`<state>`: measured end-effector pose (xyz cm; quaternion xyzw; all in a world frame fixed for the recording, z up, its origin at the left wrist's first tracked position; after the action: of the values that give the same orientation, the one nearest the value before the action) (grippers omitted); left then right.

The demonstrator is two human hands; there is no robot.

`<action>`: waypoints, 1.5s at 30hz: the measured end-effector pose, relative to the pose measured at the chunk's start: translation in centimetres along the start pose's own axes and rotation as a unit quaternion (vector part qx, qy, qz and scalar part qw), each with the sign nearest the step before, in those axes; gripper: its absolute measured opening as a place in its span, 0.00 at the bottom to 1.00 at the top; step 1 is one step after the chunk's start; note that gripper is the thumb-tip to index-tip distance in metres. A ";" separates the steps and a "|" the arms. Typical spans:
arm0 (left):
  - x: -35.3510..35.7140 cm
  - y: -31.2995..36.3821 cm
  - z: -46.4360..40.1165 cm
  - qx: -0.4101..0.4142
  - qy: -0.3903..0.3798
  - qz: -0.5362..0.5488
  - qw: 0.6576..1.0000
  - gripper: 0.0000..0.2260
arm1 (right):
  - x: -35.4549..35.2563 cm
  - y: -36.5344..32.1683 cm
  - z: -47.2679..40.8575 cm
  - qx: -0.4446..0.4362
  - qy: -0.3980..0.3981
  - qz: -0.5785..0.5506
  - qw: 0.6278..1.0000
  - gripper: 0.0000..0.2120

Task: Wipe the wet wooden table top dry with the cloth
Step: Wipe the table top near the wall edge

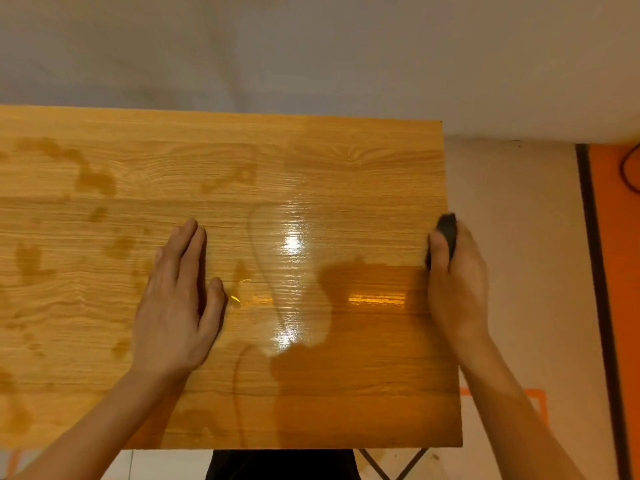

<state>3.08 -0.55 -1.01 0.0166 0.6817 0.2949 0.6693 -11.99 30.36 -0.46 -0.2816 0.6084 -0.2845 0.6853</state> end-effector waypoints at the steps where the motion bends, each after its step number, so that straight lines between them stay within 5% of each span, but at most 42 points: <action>1: 0.1 -0.1 0.0 -0.003 -0.003 -0.003 1.000 0.28 | 0.3 -0.8 -2.2 -0.015 0.010 0.006 1.000 0.13; 8: 0.5 -0.5 0.0 -0.008 -0.021 -0.021 1.000 0.28 | 2.3 -3.1 -16.1 -0.036 0.002 0.056 0.998 0.18; 15: -0.5 -0.8 -0.4 0.021 -0.063 0.039 0.997 0.30 | 3.2 -5.2 -16.4 -0.225 -0.051 0.225 0.947 0.20; 26: -2.9 -7.1 -5.5 -0.002 0.010 -0.048 0.999 0.32 | 5.3 -8.3 -17.2 -0.128 -0.066 0.289 0.946 0.22; 35: -3.1 -6.9 -5.6 0.000 0.020 -0.044 0.999 0.31 | 17.7 -19.0 -12.4 -0.271 -0.073 0.266 0.922 0.20; 38: -3.1 -6.9 -5.6 -0.002 0.017 -0.043 0.999 0.31 | 15.1 -16.7 -13.0 -0.279 -0.092 0.230 0.928 0.22; 45: -2.9 -7.0 -5.6 0.005 0.006 -0.030 1.000 0.31 | 6.3 -9.3 -14.6 -0.136 -0.027 0.232 0.963 0.23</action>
<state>0.87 -9.70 -1.75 -0.0023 0.6874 0.2714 0.6737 -26.36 18.83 0.68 -0.2311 0.6713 -0.0243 0.7038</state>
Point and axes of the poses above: each hand's wrist, its own z-axis away from the middle knuckle, its own x-axis out of the palm, y = z × x, the point moved 6 cm from there along -z, towards the middle knuckle, and after that the axes turned 5 degrees about -x, right-handed, at the moved point
